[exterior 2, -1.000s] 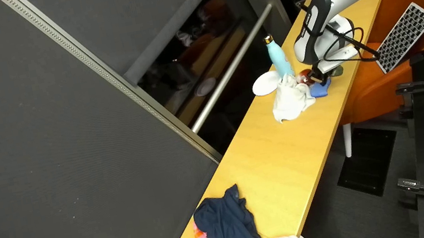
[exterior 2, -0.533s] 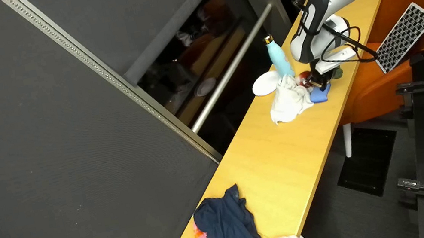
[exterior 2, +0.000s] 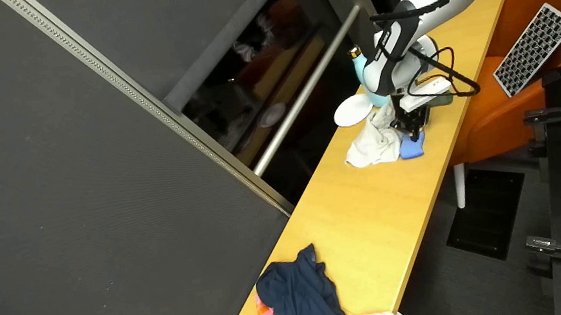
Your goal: Use the blue sponge to wipe the table
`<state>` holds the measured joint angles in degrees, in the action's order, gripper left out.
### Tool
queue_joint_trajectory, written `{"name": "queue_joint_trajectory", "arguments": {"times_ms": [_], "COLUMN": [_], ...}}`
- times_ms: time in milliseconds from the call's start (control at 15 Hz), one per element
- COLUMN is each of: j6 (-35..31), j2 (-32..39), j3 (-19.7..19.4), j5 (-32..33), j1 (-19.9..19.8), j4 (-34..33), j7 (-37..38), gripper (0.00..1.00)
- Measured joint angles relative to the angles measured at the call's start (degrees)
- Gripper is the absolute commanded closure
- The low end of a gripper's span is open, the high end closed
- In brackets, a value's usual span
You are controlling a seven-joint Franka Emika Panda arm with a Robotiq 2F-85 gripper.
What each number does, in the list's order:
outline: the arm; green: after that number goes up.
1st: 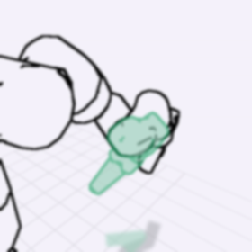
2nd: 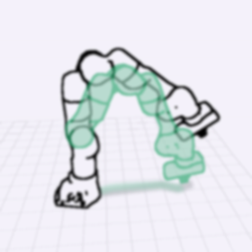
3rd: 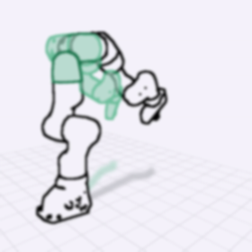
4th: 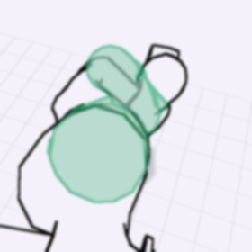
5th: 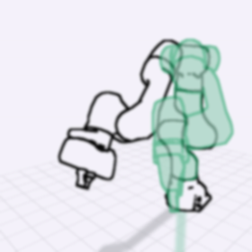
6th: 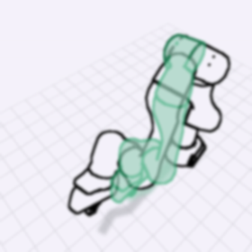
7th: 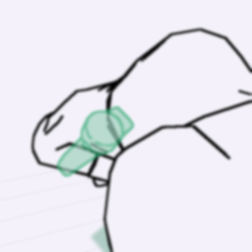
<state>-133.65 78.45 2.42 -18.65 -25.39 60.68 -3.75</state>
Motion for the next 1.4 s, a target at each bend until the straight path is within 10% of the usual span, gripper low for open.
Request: {"name": "queue_joint_trajectory", "arguments": {"times_ms": [467, 1400], "j6": [14.96, 13.87], "j2": [7.06, 6.76], "j3": [-0.32, -1.97], "j5": [3.7, 10.86], "j1": [8.81, 22.78], "j4": [-15.35, -15.92], "j7": [4.88, 8.07], "gripper": [0.99, 0.99]}}
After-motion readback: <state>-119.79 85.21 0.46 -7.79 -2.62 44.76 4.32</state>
